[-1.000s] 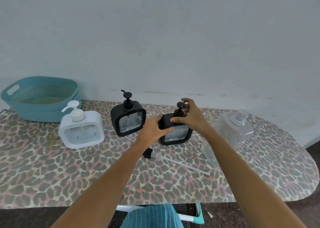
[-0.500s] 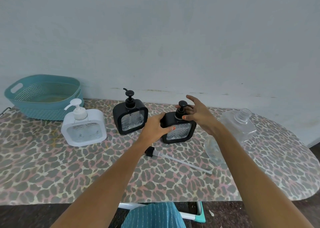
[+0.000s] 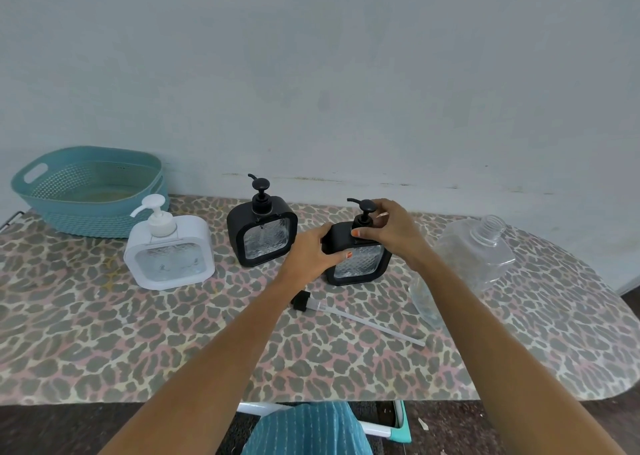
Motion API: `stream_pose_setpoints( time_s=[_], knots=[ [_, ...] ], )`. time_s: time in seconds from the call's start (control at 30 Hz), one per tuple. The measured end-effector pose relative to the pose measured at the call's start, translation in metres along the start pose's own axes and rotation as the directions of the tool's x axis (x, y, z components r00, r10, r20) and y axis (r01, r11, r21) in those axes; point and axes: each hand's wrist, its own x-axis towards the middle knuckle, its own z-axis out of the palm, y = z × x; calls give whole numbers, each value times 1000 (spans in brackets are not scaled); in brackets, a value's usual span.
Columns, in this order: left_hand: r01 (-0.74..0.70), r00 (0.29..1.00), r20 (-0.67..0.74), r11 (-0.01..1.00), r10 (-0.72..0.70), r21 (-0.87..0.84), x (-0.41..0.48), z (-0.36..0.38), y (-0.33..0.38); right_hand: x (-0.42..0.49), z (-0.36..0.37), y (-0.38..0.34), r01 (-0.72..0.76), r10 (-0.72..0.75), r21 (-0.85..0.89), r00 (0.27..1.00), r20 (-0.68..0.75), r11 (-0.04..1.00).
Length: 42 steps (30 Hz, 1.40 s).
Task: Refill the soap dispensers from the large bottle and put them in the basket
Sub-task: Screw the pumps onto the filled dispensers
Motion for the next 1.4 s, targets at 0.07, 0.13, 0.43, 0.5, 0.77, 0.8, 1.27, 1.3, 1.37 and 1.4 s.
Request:
stream_pose_setpoints(
  time_s=[0.07, 0.13, 0.43, 0.5, 0.77, 0.8, 1.27, 1.3, 1.37, 1.4],
  knots=[
    [5, 1000, 0, 1000, -5, -3, 1, 0, 0, -2, 0, -1, 16, -18, 30, 998, 61, 999],
    [5, 1000, -1, 1000, -5, -3, 2, 0, -1, -4, -4, -2, -12, -12, 147, 988, 155, 989],
    [-23, 1000, -4, 1000, 23, -5, 3, 2, -3, -4, 5, 1, -11, 11, 8, 1000, 4, 1000],
    [-12, 1000, 10, 1000, 12, 5, 5, 1, -5, -6, -2, 0, -41, 24, 119, 989, 144, 992],
    [-38, 999, 10, 999, 38, 0, 7, 2, -8, -4, 5, 7, -78, 71, 104, 995, 72, 992],
    [-39, 999, 13, 999, 39, 0, 8, 2, -9, -3, 6, 7, -84, 77, 82, 994, 81, 993],
    [-63, 996, -71, 998, 61, -22, 7, 9, -12, -10, 31, 8, -23, 51, 127, 973, -223, 992],
    [-61, 997, -42, 997, 59, -40, 8, 7, -14, -11, 31, 9, -24, 48, 115, 976, -211, 993],
    [-41, 998, 45, 996, 45, -73, 12, 0, -16, -11, 22, 9, 0, 11, 129, 996, -85, 992],
    [-23, 995, 94, 996, 31, -89, 14, -5, -17, -10, 16, 10, 6, -7, 163, 1000, 5, 987]
  ],
)
